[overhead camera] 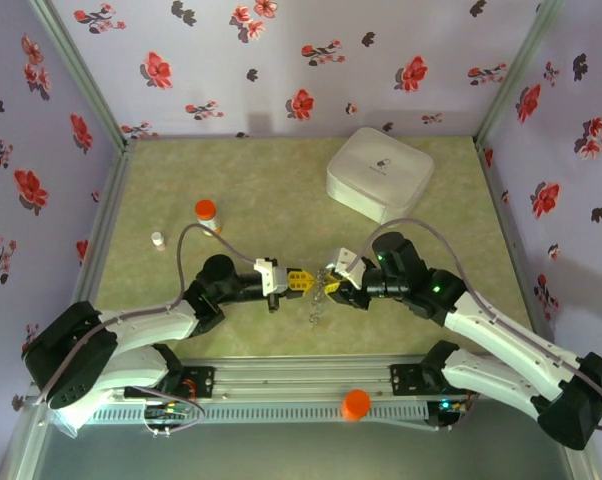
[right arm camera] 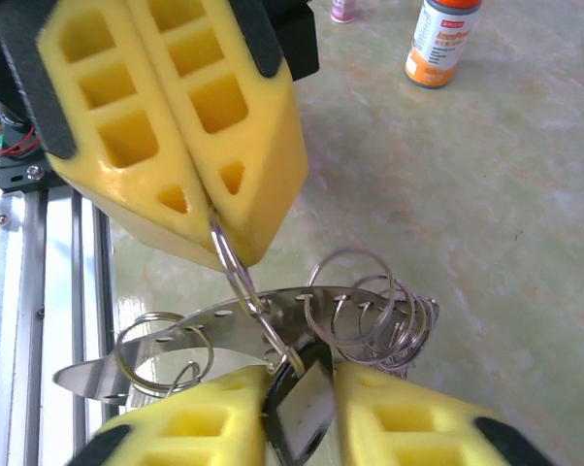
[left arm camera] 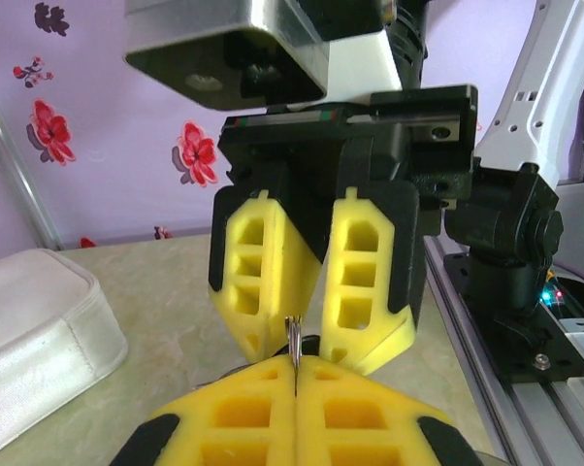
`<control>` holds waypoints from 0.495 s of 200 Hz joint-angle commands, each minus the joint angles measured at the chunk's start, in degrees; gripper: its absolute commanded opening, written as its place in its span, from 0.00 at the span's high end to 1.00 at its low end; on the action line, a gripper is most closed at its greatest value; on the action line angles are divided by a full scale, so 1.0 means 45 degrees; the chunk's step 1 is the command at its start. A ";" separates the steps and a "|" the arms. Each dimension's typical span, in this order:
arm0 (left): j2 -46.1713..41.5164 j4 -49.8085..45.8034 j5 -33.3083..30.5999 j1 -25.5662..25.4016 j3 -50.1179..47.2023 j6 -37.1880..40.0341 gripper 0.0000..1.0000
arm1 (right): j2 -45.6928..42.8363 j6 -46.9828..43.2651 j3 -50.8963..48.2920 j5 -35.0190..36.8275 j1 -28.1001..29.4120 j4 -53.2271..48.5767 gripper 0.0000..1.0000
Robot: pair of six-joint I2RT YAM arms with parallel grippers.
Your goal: Put the keys on the keyring
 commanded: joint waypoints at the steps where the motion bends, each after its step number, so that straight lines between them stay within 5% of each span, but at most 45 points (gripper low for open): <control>1: 0.0014 0.1041 -0.0073 -0.0091 -0.0129 -0.0185 1.00 | 0.0071 0.0063 0.0009 0.0315 -0.0058 0.0337 0.86; 33: 0.0059 0.1254 -0.0014 -0.0087 -0.0109 -0.0208 1.00 | 0.0447 0.0023 0.0171 0.0026 0.0077 0.0147 0.99; 99: 0.0007 0.1391 0.0142 -0.0091 -0.0080 -0.0053 1.00 | 0.1010 -0.0289 0.0544 0.0022 0.0511 -0.0456 0.98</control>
